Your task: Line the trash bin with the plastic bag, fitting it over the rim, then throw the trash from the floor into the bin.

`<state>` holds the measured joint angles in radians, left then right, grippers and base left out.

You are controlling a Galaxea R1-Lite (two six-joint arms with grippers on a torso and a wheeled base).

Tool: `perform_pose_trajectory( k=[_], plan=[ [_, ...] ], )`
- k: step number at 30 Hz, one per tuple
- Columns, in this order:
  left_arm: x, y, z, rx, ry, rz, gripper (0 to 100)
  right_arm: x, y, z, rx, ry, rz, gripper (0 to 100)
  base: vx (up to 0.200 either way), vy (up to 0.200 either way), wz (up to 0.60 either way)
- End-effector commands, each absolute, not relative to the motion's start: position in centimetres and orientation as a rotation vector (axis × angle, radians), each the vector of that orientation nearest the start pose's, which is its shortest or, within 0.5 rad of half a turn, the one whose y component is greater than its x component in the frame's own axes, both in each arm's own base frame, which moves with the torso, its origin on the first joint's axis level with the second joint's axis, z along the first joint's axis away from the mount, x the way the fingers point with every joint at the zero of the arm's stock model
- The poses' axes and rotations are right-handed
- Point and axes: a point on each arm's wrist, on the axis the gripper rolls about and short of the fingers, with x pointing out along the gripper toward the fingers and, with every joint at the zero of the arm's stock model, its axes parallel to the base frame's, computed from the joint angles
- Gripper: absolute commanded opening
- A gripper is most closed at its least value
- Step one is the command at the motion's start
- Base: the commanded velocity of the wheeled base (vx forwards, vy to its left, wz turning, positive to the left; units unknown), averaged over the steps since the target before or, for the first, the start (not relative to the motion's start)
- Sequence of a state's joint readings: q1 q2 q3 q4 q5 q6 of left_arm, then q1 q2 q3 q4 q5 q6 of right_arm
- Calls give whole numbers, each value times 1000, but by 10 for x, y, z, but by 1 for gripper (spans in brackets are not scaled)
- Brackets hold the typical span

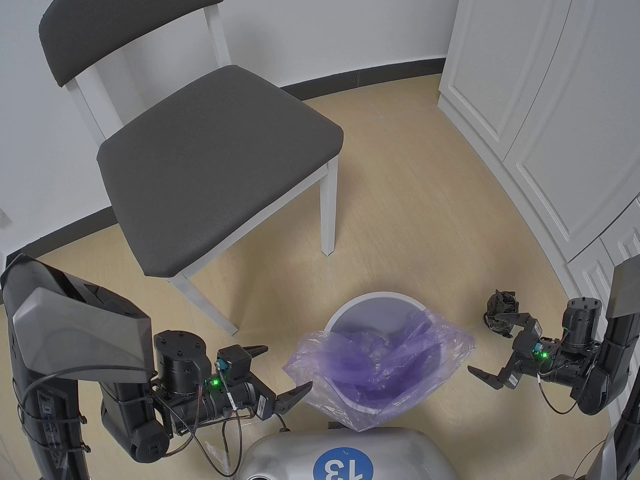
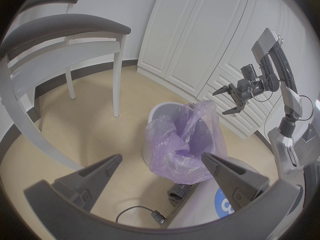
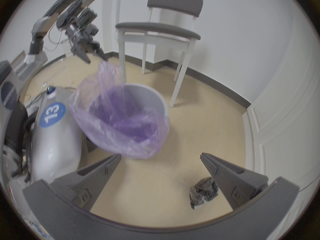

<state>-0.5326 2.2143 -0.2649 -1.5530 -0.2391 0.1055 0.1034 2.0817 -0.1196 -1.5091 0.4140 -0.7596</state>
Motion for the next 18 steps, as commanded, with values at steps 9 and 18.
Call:
perform_pose_trajectory(
  k=[9, 18],
  plan=[
    [239, -147, 15, 153, 330, -780, 100, 272, 121, 141, -526, 6, 873, 100, 0, 0, 0],
    [237, -147, 20, 152, 319, -785, 100, 290, 182, 107, -587, 175, 996, 100, 0, 0, 0]
  ],
)
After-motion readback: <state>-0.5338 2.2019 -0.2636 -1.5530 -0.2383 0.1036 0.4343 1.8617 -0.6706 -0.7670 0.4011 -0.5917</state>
